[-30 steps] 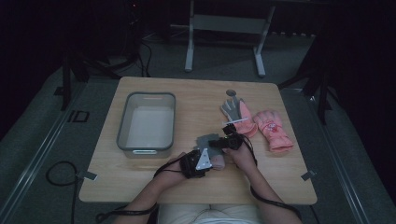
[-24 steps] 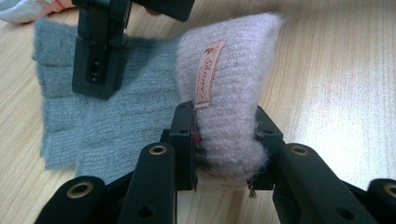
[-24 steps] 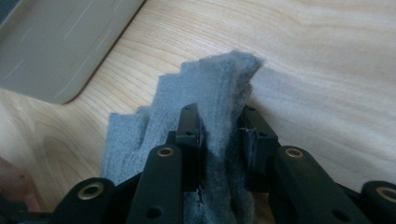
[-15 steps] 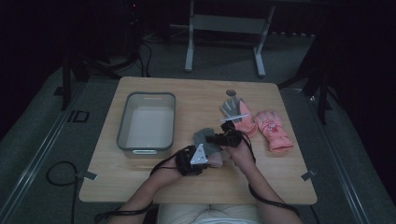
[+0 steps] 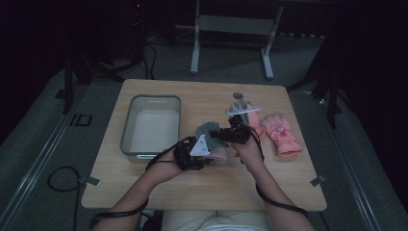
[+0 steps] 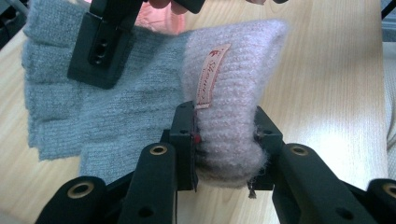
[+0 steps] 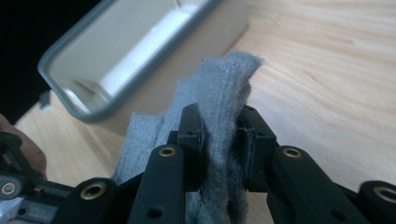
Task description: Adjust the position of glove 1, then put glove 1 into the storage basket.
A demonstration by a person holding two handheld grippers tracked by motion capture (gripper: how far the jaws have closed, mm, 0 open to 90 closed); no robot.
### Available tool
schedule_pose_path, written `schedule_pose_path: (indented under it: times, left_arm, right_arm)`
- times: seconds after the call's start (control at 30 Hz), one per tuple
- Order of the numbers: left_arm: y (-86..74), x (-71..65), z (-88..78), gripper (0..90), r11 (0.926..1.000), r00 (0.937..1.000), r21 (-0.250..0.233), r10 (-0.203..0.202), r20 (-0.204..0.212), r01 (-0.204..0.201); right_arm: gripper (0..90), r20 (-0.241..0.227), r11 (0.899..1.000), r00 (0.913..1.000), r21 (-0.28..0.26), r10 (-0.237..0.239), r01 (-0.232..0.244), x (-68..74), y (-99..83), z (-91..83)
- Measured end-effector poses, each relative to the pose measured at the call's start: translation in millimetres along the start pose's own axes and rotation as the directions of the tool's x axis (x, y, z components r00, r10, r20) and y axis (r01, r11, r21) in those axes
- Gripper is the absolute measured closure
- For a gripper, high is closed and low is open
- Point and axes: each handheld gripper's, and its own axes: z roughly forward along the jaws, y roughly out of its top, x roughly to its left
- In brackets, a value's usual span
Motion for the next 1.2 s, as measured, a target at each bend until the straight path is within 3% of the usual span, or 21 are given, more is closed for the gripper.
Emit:
schedule_pose_path:
  times: [0.03,0.33,0.67,0.87,0.97,1.0,1.2]
  left_arm:
    - [0.1,2.8,-3.5,69.0,1.0000,1.0000,0.005,0.001,-0.001,-0.001]
    - [-2.5,27.7,-30.6,69.0,0.9993,0.9999,0.035,0.011,-0.013,-0.011]
    - [-20.4,49.9,-60.7,68.8,0.9966,0.9954,0.071,0.047,-0.083,-0.041]
    - [-41.3,70.1,-82.7,68.6,0.9957,0.9933,0.082,0.051,-0.104,-0.042]
    - [-49.4,75.7,-87.5,68.7,0.9950,0.9930,0.095,0.043,-0.110,-0.033]
    - [-58.7,80.2,-91.4,68.7,0.9937,0.9922,0.107,0.046,-0.115,-0.034]
    - [-85.3,95.1,-94.9,68.7,0.9872,0.9929,0.159,0.035,-0.114,-0.017]
  right_arm:
    - [73.6,0.000,1.000,0.9999,-0.002,-0.012,0.012,5.5,10.2,2.2]
    - [73.7,-0.015,0.999,0.9994,-0.015,-0.032,0.032,21.8,40.6,16.4]
    - [73.7,-0.047,0.997,0.9965,-0.042,-0.069,0.067,46.1,73.9,43.8]
    - [73.7,-0.056,0.994,0.9940,-0.061,-0.094,0.090,62.2,92.9,65.9]
    - [73.8,-0.066,0.995,0.9945,-0.060,-0.081,0.077,67.2,97.9,76.1]
    - [73.9,-0.071,0.996,0.9944,-0.051,-0.078,0.074,75.5,103.6,92.5]
    - [74.0,-0.072,0.997,0.9950,-0.032,-0.069,0.067,83.0,106.8,124.2]
